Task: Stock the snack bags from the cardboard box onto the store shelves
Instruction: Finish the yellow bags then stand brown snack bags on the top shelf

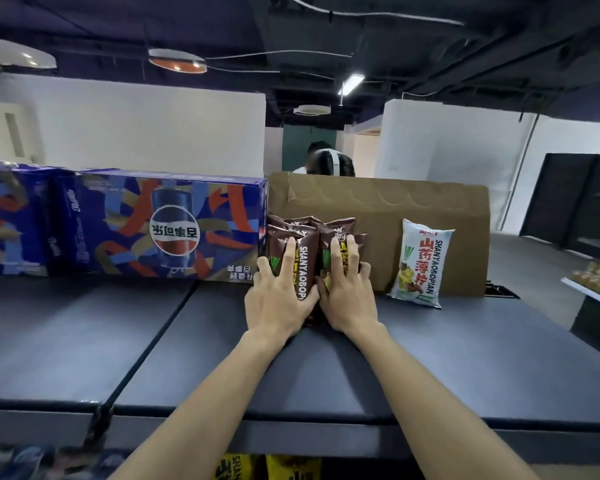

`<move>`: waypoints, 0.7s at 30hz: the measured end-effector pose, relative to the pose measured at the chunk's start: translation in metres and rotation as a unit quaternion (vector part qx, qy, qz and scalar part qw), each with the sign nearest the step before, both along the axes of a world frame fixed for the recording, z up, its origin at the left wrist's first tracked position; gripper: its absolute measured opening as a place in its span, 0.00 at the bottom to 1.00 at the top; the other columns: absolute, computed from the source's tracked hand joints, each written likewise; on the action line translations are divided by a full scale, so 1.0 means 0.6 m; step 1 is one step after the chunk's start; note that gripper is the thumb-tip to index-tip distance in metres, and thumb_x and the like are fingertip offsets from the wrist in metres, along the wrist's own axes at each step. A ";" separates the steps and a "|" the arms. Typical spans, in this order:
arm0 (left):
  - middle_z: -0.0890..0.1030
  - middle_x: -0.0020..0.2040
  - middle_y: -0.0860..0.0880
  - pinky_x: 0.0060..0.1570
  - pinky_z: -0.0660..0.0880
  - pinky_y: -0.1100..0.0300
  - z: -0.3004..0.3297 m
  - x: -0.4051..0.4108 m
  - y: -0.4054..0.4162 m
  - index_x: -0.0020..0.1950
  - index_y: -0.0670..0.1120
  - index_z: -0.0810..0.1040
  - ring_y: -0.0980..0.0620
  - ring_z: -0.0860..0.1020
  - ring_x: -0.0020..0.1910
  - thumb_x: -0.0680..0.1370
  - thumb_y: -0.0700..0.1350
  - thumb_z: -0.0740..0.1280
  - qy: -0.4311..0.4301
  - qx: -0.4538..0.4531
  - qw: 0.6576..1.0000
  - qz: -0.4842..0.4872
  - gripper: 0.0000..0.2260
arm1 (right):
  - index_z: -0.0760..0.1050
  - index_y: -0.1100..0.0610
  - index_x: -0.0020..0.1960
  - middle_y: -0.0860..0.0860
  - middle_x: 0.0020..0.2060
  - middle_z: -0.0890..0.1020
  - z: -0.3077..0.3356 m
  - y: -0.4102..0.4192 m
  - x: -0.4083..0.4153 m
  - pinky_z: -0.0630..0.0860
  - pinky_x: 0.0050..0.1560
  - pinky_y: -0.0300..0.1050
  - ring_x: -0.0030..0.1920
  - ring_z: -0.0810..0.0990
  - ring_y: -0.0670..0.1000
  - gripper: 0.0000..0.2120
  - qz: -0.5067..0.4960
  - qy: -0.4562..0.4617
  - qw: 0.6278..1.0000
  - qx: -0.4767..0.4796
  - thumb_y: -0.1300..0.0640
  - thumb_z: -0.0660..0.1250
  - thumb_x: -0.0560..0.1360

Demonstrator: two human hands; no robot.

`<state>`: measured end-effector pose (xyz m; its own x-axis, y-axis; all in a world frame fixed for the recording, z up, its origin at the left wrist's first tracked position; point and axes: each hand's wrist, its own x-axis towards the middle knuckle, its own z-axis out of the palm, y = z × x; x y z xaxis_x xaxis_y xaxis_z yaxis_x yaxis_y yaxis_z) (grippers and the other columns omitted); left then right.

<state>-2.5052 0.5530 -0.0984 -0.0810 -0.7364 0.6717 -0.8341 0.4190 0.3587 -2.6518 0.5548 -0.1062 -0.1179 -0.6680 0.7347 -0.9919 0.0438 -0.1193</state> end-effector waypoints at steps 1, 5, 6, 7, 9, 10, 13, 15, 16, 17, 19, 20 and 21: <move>0.67 0.57 0.44 0.40 0.75 0.51 0.000 0.002 0.001 0.78 0.59 0.48 0.43 0.75 0.50 0.74 0.67 0.59 0.000 -0.007 1.000 0.004 0.36 | 0.51 0.56 0.79 0.60 0.77 0.51 -0.001 0.000 0.000 0.71 0.57 0.57 0.59 0.69 0.66 0.34 0.002 -0.001 1.000 0.003 0.42 0.54 0.77; 0.69 0.53 0.44 0.31 0.71 0.55 0.005 0.011 0.003 0.77 0.54 0.57 0.46 0.75 0.42 0.81 0.61 0.49 0.013 -0.061 0.998 0.025 0.26 | 0.50 0.55 0.79 0.59 0.77 0.51 0.001 0.002 0.001 0.69 0.61 0.57 0.60 0.68 0.66 0.34 0.004 0.006 1.000 0.000 0.43 0.55 0.78; 0.69 0.52 0.43 0.29 0.71 0.55 0.005 0.012 0.003 0.77 0.53 0.57 0.46 0.75 0.41 0.82 0.60 0.49 0.003 -0.066 0.997 0.031 0.25 | 0.51 0.56 0.79 0.59 0.77 0.52 0.001 0.005 0.001 0.69 0.61 0.57 0.60 0.68 0.65 0.33 0.007 0.003 1.000 -0.007 0.44 0.56 0.79; 0.69 0.51 0.43 0.28 0.70 0.56 0.004 0.012 0.004 0.77 0.52 0.58 0.46 0.75 0.40 0.82 0.59 0.50 -0.009 -0.069 0.997 0.036 0.25 | 0.52 0.56 0.79 0.59 0.76 0.52 0.002 0.008 0.002 0.69 0.60 0.57 0.59 0.68 0.65 0.33 0.013 0.000 1.000 -0.015 0.45 0.58 0.79; 0.70 0.51 0.43 0.27 0.69 0.57 0.002 0.012 0.006 0.76 0.51 0.61 0.47 0.74 0.38 0.82 0.58 0.51 -0.028 -0.073 0.996 0.044 0.24 | 0.54 0.56 0.78 0.59 0.76 0.54 0.002 0.011 0.003 0.71 0.60 0.57 0.58 0.69 0.65 0.32 0.024 -0.004 0.999 -0.024 0.47 0.59 0.79; 0.70 0.51 0.43 0.26 0.68 0.57 0.002 0.012 0.008 0.76 0.50 0.62 0.47 0.74 0.37 0.82 0.57 0.52 -0.035 -0.074 0.996 0.044 0.23 | 0.54 0.56 0.78 0.59 0.76 0.54 0.002 0.011 0.002 0.71 0.59 0.57 0.58 0.69 0.65 0.32 0.026 -0.004 0.999 -0.018 0.46 0.59 0.79; 0.72 0.51 0.42 0.25 0.66 0.57 0.001 0.010 0.011 0.75 0.49 0.64 0.46 0.75 0.37 0.82 0.57 0.53 -0.068 -0.070 0.993 0.059 0.23 | 0.49 0.54 0.79 0.56 0.78 0.49 0.000 0.012 0.003 0.71 0.58 0.55 0.61 0.68 0.64 0.34 0.013 -0.006 0.999 0.029 0.42 0.55 0.79; 0.72 0.52 0.41 0.25 0.67 0.57 0.002 0.007 0.015 0.76 0.50 0.62 0.44 0.75 0.40 0.82 0.58 0.52 -0.080 -0.055 0.993 0.073 0.25 | 0.45 0.52 0.80 0.53 0.79 0.44 0.003 0.021 0.005 0.71 0.58 0.55 0.62 0.67 0.64 0.36 0.009 -0.007 0.998 0.061 0.40 0.56 0.79; 0.72 0.54 0.41 0.26 0.68 0.56 0.005 0.006 0.020 0.77 0.50 0.59 0.43 0.76 0.42 0.82 0.58 0.51 -0.080 -0.043 0.993 0.076 0.26 | 0.42 0.50 0.80 0.51 0.79 0.40 0.008 0.028 0.005 0.71 0.58 0.56 0.62 0.66 0.64 0.38 0.010 -0.012 0.996 0.082 0.39 0.56 0.78; 0.70 0.56 0.41 0.28 0.71 0.54 0.007 0.005 0.025 0.78 0.51 0.55 0.43 0.76 0.45 0.82 0.59 0.51 -0.081 -0.024 0.994 0.076 0.26 | 0.39 0.48 0.80 0.48 0.78 0.37 0.014 0.036 0.004 0.71 0.58 0.56 0.63 0.66 0.63 0.39 0.013 -0.021 0.994 0.104 0.38 0.56 0.78; 0.67 0.62 0.41 0.35 0.75 0.51 0.010 0.004 0.039 0.79 0.53 0.47 0.41 0.74 0.53 0.82 0.59 0.50 -0.082 0.008 0.994 0.070 0.28 | 0.38 0.45 0.79 0.44 0.78 0.36 0.026 0.053 -0.001 0.73 0.57 0.57 0.64 0.65 0.62 0.39 0.026 -0.027 0.991 0.128 0.36 0.56 0.78; 0.65 0.64 0.41 0.39 0.76 0.50 0.011 0.005 0.047 0.79 0.52 0.45 0.41 0.73 0.55 0.82 0.59 0.51 -0.080 0.015 0.994 0.067 0.29 | 0.38 0.44 0.79 0.43 0.78 0.37 0.030 0.060 -0.005 0.74 0.56 0.57 0.64 0.66 0.62 0.38 0.035 -0.022 0.991 0.131 0.35 0.55 0.78; 0.64 0.65 0.41 0.41 0.76 0.50 0.010 0.007 0.057 0.79 0.52 0.44 0.41 0.73 0.56 0.82 0.58 0.52 -0.078 0.016 0.995 0.065 0.29 | 0.39 0.43 0.79 0.43 0.78 0.39 0.032 0.068 -0.009 0.75 0.55 0.56 0.64 0.67 0.62 0.38 0.043 -0.017 0.990 0.131 0.35 0.55 0.78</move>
